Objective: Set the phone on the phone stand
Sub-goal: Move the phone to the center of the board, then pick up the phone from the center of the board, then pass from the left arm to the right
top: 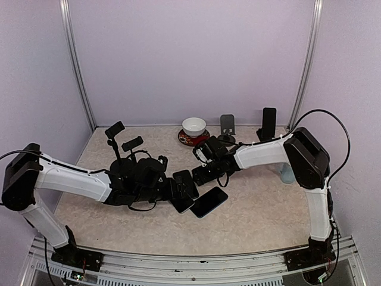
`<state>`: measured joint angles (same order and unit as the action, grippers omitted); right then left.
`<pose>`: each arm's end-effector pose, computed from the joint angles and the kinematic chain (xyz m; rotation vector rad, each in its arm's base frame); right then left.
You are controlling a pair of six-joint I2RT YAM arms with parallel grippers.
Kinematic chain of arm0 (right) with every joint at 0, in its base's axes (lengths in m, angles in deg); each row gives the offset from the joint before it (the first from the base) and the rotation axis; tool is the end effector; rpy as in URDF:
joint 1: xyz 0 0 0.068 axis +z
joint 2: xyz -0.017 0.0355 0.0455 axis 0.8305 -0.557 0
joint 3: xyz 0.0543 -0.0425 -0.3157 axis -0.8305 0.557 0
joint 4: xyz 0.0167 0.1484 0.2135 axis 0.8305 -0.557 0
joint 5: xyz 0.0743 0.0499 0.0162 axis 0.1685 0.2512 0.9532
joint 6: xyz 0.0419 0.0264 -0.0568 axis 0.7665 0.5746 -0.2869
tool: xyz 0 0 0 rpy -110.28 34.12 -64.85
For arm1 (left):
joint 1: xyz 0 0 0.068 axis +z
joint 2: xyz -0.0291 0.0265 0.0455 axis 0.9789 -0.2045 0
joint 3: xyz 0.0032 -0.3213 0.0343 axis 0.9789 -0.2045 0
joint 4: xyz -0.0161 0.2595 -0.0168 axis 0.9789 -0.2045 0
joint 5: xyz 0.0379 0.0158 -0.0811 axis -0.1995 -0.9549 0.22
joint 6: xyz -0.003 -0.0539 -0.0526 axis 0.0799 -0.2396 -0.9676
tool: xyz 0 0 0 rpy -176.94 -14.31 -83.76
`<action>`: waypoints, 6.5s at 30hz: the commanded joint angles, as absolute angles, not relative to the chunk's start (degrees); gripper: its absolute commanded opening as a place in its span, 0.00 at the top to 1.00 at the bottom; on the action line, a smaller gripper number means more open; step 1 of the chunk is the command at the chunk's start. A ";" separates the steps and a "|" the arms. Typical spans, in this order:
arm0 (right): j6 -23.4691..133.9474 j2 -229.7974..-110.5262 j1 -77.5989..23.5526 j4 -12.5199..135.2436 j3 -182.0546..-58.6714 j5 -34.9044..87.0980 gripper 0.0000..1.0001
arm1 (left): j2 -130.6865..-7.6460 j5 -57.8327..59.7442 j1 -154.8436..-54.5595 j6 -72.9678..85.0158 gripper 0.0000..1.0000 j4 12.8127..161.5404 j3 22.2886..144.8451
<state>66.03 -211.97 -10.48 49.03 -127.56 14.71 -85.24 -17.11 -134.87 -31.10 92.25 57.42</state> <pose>0.3521 0.3546 0.1578 -0.5873 2.4642 0.3744 0.2010 -0.2859 0.2126 0.0657 2.3523 -0.7843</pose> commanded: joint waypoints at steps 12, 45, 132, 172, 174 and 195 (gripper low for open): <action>65.70 -210.99 -9.58 46.39 -126.34 13.64 0.25 | -91.31 -10.71 -131.46 -40.46 0.01 90.73 56.92; 65.99 -210.88 -9.57 45.86 -125.49 14.27 0.26 | -100.22 -7.28 -130.79 -39.94 0.01 95.33 64.82; 66.84 -187.77 -16.07 48.24 -110.27 14.30 0.15 | -105.51 -30.67 -138.14 -25.10 0.37 75.18 80.28; 78.35 -187.77 -16.07 66.01 -104.70 58.31 0.77 | -92.29 -40.43 -148.55 -13.64 0.34 93.01 71.25; 78.52 -187.87 -16.07 66.11 -104.47 58.40 0.87 | -92.20 -40.57 -148.88 -13.64 0.34 93.10 71.20; 69.67 -179.32 -21.58 62.47 -104.49 62.75 1.00 | -76.22 -26.70 -147.20 -7.34 0.01 102.24 59.86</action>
